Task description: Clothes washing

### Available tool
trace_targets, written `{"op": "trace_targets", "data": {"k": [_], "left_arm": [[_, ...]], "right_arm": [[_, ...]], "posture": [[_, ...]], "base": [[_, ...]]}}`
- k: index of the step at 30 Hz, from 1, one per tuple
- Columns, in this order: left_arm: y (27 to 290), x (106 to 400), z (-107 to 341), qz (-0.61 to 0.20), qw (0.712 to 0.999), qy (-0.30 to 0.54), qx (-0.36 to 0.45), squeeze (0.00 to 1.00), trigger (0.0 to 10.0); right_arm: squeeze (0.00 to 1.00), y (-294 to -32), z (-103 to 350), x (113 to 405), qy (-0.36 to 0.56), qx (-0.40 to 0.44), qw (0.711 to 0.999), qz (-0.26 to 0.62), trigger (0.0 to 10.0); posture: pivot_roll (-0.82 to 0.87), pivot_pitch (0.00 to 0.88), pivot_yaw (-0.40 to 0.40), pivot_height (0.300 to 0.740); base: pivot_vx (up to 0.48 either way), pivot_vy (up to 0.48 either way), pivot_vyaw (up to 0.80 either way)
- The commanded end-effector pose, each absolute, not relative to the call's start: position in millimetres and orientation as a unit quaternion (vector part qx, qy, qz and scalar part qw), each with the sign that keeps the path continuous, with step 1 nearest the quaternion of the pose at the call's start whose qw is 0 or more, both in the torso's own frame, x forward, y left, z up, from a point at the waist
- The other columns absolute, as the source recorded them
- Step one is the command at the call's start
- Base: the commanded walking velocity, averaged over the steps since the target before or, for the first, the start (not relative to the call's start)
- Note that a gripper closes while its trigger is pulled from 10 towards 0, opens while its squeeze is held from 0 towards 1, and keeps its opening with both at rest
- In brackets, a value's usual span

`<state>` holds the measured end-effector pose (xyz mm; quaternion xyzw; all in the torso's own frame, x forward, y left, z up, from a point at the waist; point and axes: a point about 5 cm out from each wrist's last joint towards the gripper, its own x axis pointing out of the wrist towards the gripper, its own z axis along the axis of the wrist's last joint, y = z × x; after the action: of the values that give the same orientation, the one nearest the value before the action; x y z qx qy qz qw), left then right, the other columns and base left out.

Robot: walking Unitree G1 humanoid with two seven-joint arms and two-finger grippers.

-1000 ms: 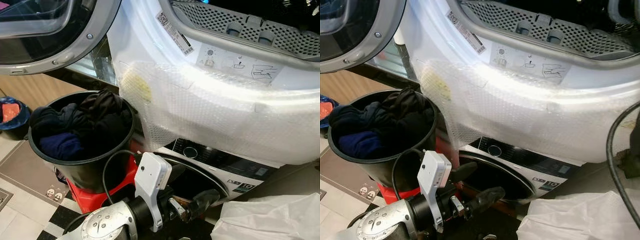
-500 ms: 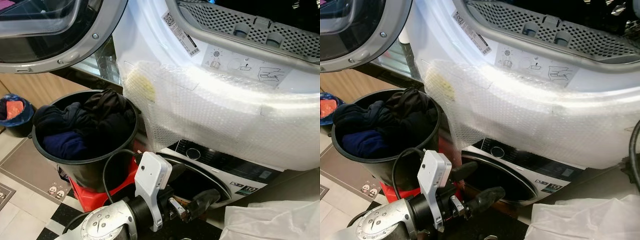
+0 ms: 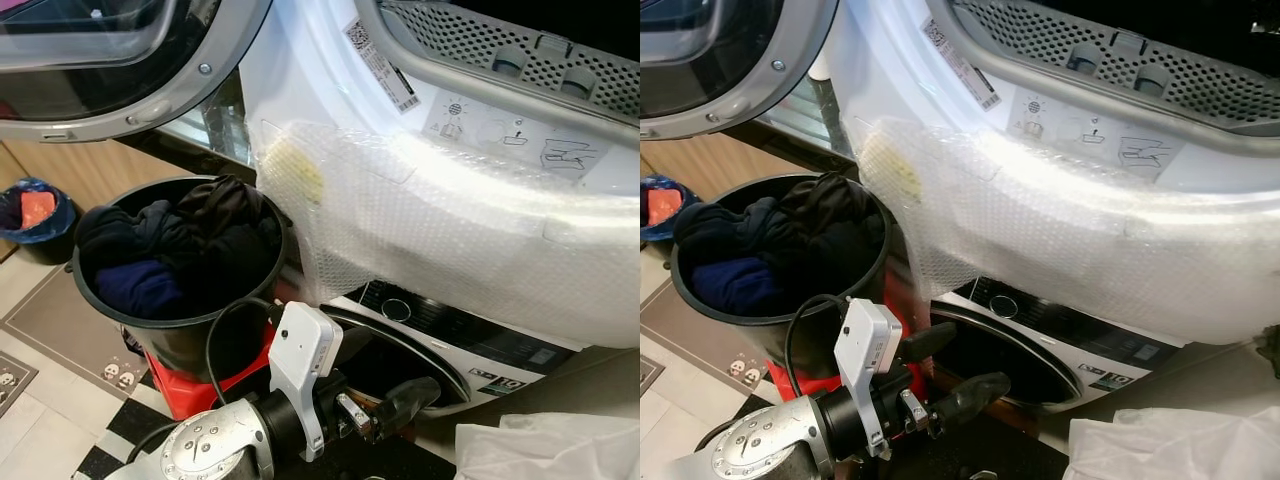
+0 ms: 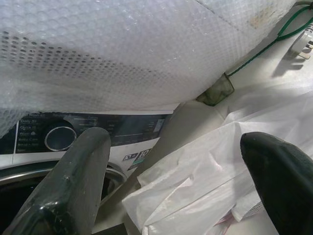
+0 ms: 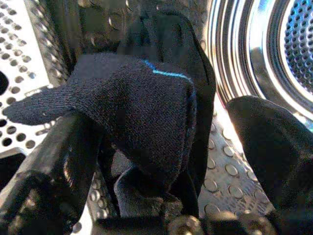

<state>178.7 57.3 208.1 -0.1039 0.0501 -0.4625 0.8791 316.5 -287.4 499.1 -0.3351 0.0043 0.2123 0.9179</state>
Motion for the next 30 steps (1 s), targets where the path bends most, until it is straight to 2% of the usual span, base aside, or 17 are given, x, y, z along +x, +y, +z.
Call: {"op": "trace_targets", "data": {"k": [1, 5, 12, 19, 26, 30], "left_arm": [[55, 177, 207, -0.471, 0.874, 0.058, -0.105, 0.0, 10.0], [56, 177, 207, -0.47, 0.875, 0.058, -0.105, 0.0, 10.0], [56, 177, 207, -0.472, 0.873, 0.059, -0.107, 0.0, 10.0], [55, 177, 207, -0.472, 0.873, 0.059, -0.107, 0.0, 10.0], [56, 177, 206, -0.466, 0.876, 0.058, -0.108, 0.0, 10.0], [56, 177, 207, -0.467, 0.876, 0.058, -0.109, 0.0, 10.0]], "right_arm": [[0.0, -304, 517, 294, -0.031, -0.335, 0.922, 0.191, 10.0], [0.0, -307, 523, 286, -0.063, -0.316, 0.925, 0.2, 10.0], [0.0, -297, 529, 286, -0.133, -0.251, 0.926, 0.249, 10.0], [0.0, -289, 523, 288, -0.141, -0.247, 0.901, 0.327, 10.0], [0.0, -289, 498, 294, -0.014, -0.333, 0.865, 0.374, 10.0], [0.0, -286, 492, 301, 0.02, -0.363, 0.86, 0.358, 10.0]], "posture": [[0.0, 0.235, -0.079, 0.74], [0.0, 0.235, -0.078, 0.74], [0.0, 0.233, -0.075, 0.74], [0.0, 0.23, -0.08, 0.74], [0.0, 0.226, -0.084, 0.74], [0.0, 0.225, -0.085, 0.74]], "base": [[0.0, 0.0, 0.0], [0.0, 0.0, 0.0], [0.0, 0.0, 0.0], [0.0, 0.0, 0.0], [0.0, 0.0, 0.0], [0.0, 0.0, 0.0]]}}
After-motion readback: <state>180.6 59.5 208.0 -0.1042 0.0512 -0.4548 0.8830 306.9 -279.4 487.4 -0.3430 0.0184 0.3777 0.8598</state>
